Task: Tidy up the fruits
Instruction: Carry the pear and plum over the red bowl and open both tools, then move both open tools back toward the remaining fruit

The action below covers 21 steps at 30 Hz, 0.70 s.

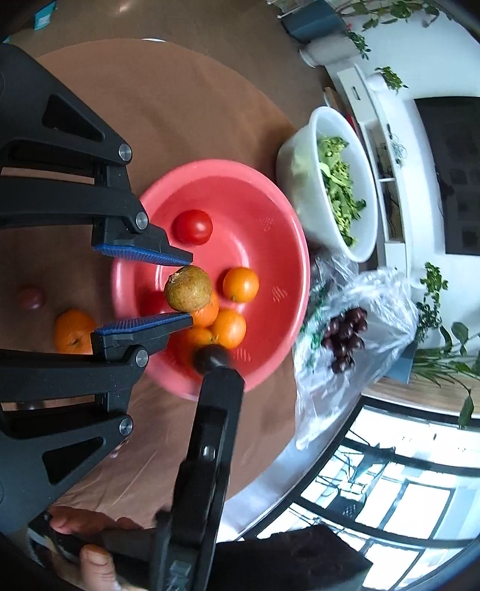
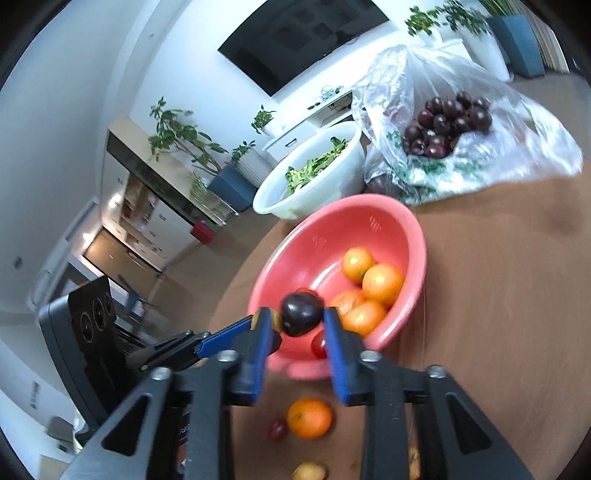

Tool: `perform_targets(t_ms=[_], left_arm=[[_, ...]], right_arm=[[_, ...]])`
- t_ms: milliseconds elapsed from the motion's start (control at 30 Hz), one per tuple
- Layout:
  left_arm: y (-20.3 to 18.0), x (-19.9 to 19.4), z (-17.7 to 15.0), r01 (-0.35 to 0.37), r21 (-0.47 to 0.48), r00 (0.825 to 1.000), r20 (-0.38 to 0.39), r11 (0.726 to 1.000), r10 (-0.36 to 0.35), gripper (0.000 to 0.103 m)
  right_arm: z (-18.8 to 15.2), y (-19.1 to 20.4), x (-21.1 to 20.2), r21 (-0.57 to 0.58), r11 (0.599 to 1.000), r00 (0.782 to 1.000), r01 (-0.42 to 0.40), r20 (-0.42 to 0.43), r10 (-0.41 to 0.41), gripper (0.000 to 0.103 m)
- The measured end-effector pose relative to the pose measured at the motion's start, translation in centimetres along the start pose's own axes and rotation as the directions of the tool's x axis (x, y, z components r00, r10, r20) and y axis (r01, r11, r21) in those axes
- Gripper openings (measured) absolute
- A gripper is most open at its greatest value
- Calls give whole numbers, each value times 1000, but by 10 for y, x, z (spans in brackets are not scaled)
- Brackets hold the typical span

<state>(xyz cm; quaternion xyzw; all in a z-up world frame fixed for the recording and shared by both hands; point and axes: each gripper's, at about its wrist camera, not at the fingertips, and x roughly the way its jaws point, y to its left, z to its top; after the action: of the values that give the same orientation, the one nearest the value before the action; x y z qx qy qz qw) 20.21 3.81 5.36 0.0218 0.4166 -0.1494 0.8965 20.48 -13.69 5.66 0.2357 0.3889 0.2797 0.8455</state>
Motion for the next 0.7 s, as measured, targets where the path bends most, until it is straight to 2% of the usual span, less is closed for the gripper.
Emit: perform_targets(t_ms=[33,167,300,467,700], left_arm=[[3,4,1,-7,-8,1000,-8,1000,6,25],[8,14,1,-44,-1,999,-18,999,44,25],[12,16,-2,-46,-11,999,-13,999,46,25],[15,12,-4,-58,-34,998,-11,998,58,27],[10,-21,-23,-37,-49,999,23,998,38,27]], right_arm=[[0,1,1,-9,1000,1000,13,8,-13,59],[4,3,-1,-40,999,1000,22,13,-22,59],[0,0,-16,-25,1000,999,5,39,-4,61],[-21,1,-41,-31,1000,998,-3,60,5,63],[-62,15,-67,-111,993,998,49,42,-44,63]])
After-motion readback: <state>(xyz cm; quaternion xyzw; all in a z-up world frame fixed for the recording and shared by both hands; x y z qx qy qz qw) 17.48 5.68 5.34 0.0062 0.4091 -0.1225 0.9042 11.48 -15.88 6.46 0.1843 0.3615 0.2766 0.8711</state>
